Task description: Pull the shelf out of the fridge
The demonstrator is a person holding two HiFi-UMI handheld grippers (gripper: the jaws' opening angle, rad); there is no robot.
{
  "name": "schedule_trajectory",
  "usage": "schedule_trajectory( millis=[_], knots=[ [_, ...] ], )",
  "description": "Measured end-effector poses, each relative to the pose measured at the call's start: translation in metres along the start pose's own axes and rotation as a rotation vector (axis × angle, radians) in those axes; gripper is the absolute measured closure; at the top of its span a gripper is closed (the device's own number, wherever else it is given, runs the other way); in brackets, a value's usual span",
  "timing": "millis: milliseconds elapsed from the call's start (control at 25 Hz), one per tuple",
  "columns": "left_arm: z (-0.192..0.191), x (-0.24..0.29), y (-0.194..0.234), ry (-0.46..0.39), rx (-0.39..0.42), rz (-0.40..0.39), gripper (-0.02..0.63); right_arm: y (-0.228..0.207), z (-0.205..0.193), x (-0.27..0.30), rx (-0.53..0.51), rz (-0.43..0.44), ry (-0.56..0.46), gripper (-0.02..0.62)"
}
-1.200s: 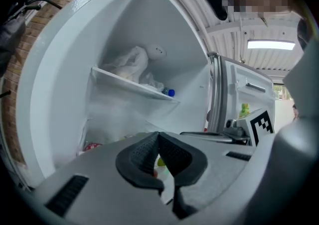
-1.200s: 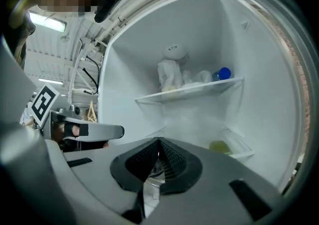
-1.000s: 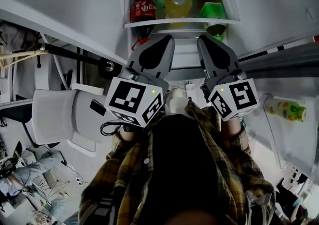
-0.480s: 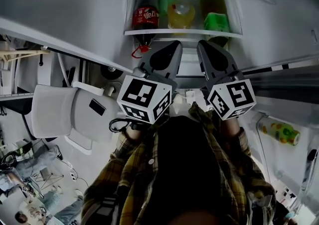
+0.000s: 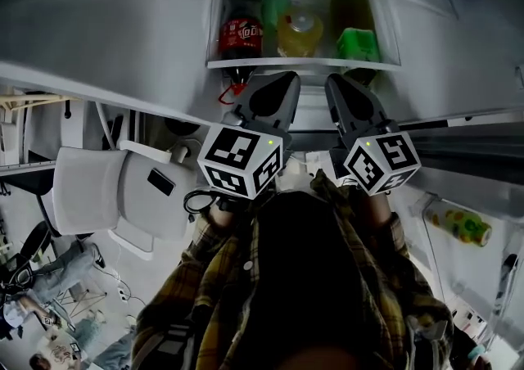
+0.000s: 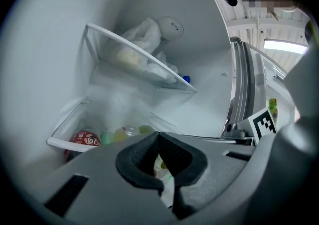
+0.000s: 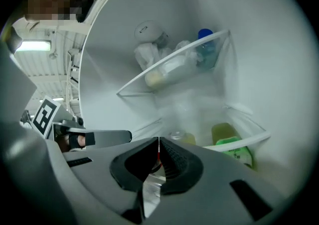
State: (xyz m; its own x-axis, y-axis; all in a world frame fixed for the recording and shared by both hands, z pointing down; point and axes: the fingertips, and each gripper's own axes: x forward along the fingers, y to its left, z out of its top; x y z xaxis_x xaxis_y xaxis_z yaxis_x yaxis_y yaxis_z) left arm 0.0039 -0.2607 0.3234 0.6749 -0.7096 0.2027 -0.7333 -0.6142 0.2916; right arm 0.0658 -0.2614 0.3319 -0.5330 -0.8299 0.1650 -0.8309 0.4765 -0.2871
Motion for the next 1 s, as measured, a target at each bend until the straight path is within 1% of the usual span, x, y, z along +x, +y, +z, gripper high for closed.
schedule_trajectory(
  millis=[160, 240, 400, 440, 520, 600, 680, 800, 880, 1000],
  knots=[
    [-0.008, 0.001, 0.007, 0.007, -0.067, -0.001, 0.606, -0.003, -0.005, 0.002, 0.092, 0.021, 0.001, 0.575],
    [-0.014, 0.003, 0.009, 0.024, -0.108, -0.008, 0.606, -0.006, -0.007, 0.003, 0.136, 0.025, -0.003, 0.574],
    [-0.023, 0.004, 0.012, 0.041, -0.179, -0.016, 0.601, -0.011, -0.01, 0.005, 0.194, 0.02, -0.021, 0.572],
    [-0.024, 0.004, 0.013, 0.045, -0.191, -0.02, 0.59, -0.012, -0.011, 0.005, 0.211, 0.022, -0.02, 0.571],
    [-0.029, 0.006, 0.012, 0.058, -0.214, -0.031, 0.541, -0.014, -0.016, 0.007, 0.25, 0.032, -0.012, 0.56],
    [-0.034, 0.009, 0.012, 0.069, -0.24, -0.04, 0.512, -0.016, -0.021, 0.01, 0.29, 0.049, 0.002, 0.521],
    [-0.037, 0.012, 0.013, 0.071, -0.271, -0.046, 0.489, -0.019, -0.025, 0.013, 0.329, 0.061, 0.014, 0.498],
    [-0.041, 0.015, 0.014, 0.072, -0.324, -0.053, 0.425, -0.023, -0.028, 0.016, 0.397, 0.075, 0.012, 0.467],
    [-0.046, 0.017, 0.014, 0.078, -0.361, -0.055, 0.407, -0.026, -0.029, 0.018, 0.449, 0.089, 0.004, 0.455],
    [-0.053, 0.022, 0.017, 0.088, -0.433, -0.053, 0.393, -0.03, -0.032, 0.021, 0.537, 0.102, 0.003, 0.454]
  ],
)
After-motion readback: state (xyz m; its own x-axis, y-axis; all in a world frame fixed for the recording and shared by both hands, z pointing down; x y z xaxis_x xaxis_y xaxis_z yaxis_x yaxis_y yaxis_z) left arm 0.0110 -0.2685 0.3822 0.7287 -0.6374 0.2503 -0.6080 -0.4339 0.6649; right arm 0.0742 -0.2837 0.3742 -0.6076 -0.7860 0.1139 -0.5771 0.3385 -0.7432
